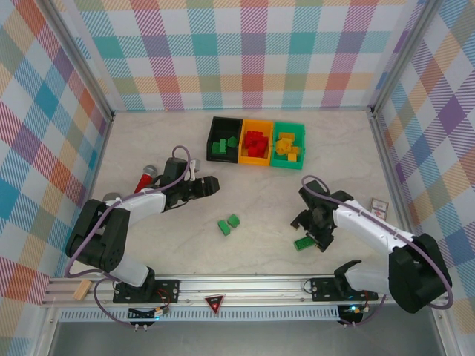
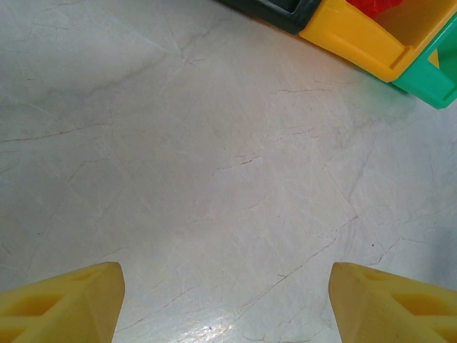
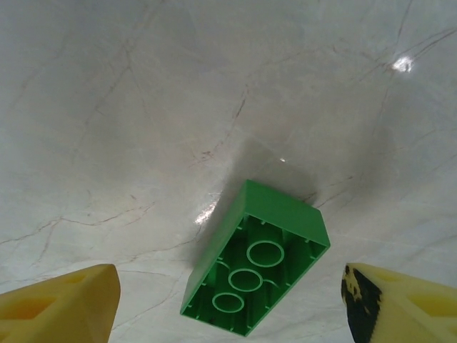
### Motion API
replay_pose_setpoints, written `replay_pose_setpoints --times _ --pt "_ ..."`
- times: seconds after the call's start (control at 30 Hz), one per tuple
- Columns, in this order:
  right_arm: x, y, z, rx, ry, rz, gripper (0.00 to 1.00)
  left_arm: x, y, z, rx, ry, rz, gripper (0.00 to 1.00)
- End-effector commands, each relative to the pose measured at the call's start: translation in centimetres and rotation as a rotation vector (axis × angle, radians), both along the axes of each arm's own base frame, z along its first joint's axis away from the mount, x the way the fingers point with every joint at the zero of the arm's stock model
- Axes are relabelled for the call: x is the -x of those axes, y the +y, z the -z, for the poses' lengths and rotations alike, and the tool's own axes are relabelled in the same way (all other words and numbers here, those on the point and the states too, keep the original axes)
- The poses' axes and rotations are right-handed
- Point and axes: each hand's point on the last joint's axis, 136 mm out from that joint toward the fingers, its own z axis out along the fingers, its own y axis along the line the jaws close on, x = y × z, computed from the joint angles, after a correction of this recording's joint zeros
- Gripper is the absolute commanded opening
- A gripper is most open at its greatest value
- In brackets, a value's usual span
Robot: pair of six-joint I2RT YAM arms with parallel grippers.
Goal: Sort the legos into containers by color
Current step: Pick up the lego from the bottom-right of the table.
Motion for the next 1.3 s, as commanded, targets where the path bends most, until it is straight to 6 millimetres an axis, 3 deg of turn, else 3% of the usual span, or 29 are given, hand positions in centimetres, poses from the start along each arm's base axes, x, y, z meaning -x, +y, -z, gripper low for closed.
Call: replay_pose_setpoints --times 0.0,0.1,0.37,0.47,0.73,1.0,1.07,1.27 --pt "0.2 0.8 0.8 -0.013 0.025 0.031 0.8 -0.3 0.0 -0.1 0.011 -0.001 0.009 0.76" --pt "0.1 1.6 1.5 -0.017 0.037 0.007 0.75 -0.3 0.0 0.1 0.008 0.002 0.005 0.76" --pt "-0.3 1.7 2.8 0.002 0.033 -0.024 0.38 -0.3 0.0 0.3 0.01 0.009 0.007 0.76" --pt "-0.8 2.0 2.6 -0.004 0.018 -0.042 0.29 -0.3 0.0 0.2 0.012 0.007 0.008 0.76" --pt "-1.8 2.2 1.9 -0.006 -0.033 -0.056 0.24 -0.3 0.1 0.2 0.003 0.005 0.005 0.76" --pt "-4.4 3.0 -0.7 -0.003 -0.136 -0.112 0.24 -0.4 0.5 0.3 -0.012 0.005 -0.011 0.76" --pt "-5.3 3.7 -1.4 -0.017 -0.159 -0.152 0.23 -0.4 0.5 0.5 -0.011 0.011 -0.014 0.76" --pt "-8.2 8.6 -3.0 -0.189 -0.299 -0.374 0.24 -0.4 0.3 0.8 0.003 0.026 -0.013 0.76"
